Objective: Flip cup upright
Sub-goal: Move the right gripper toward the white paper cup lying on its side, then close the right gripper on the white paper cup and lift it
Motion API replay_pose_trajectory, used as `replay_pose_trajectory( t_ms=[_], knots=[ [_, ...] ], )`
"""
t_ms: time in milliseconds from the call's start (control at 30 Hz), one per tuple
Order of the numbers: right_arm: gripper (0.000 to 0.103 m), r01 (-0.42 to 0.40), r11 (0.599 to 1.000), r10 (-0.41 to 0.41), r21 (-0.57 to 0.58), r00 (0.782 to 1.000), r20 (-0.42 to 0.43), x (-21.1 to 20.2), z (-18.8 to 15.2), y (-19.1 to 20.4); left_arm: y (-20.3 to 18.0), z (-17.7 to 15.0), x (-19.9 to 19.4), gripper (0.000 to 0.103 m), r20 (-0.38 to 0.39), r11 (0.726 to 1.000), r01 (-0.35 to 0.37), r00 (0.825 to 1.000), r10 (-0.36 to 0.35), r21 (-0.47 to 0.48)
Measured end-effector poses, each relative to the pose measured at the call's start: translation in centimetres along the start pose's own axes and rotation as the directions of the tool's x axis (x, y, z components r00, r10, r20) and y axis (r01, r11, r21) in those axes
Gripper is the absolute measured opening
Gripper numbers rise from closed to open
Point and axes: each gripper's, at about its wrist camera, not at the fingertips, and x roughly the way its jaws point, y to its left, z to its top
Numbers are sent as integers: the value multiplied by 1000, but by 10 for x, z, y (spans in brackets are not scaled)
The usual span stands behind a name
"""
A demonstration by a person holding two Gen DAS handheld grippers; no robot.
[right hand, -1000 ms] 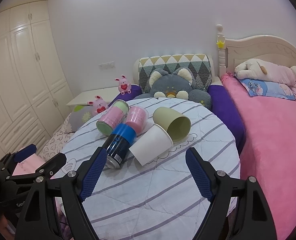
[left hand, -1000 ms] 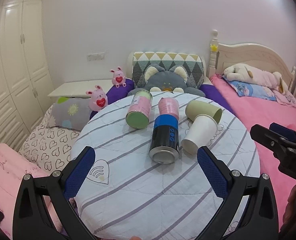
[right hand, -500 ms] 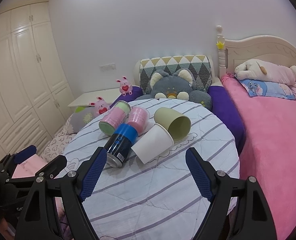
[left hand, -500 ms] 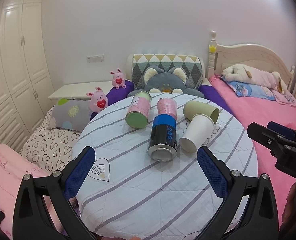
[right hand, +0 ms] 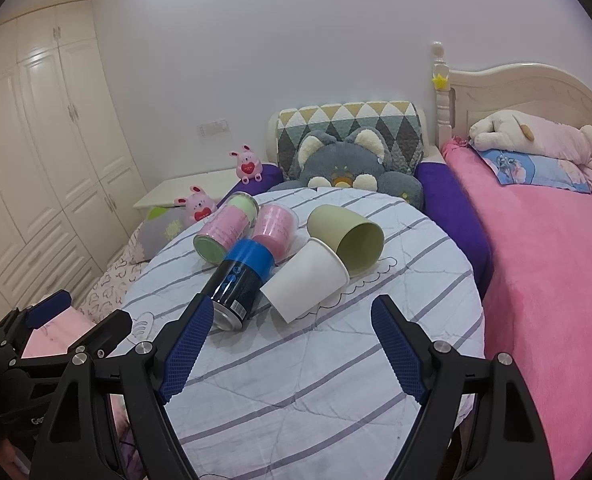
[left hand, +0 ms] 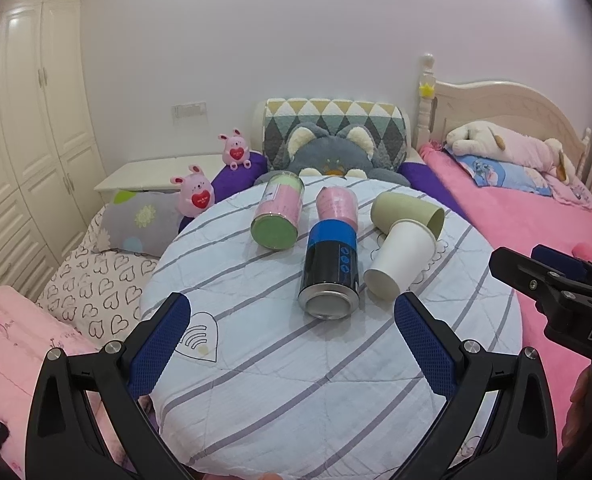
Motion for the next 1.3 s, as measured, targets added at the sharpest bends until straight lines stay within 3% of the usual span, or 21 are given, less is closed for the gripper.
replay_pose_trajectory(
  t_ms=[467, 867, 1133, 1300],
  knots=[
    [82, 25, 998, -18, 61, 994, -112, 55, 3, -3, 11, 4, 59, 103, -88, 1000, 2, 996, -2, 2],
    [82, 71, 985, -35, 158, 976, -215, 106, 12, -13, 9, 17, 100, 103, -109, 1000, 18, 994, -16, 21],
    [82, 83, 936, 25, 342, 953, -301, 147, 16, -32, 5, 17, 121, 103, -146, 998, 42, 989, -34, 53],
    [82, 69, 922, 71, 381, 937, -341, 172, 12, -34, 6, 14, 129, 103, -162, 997, 46, 986, -35, 62]
  ],
)
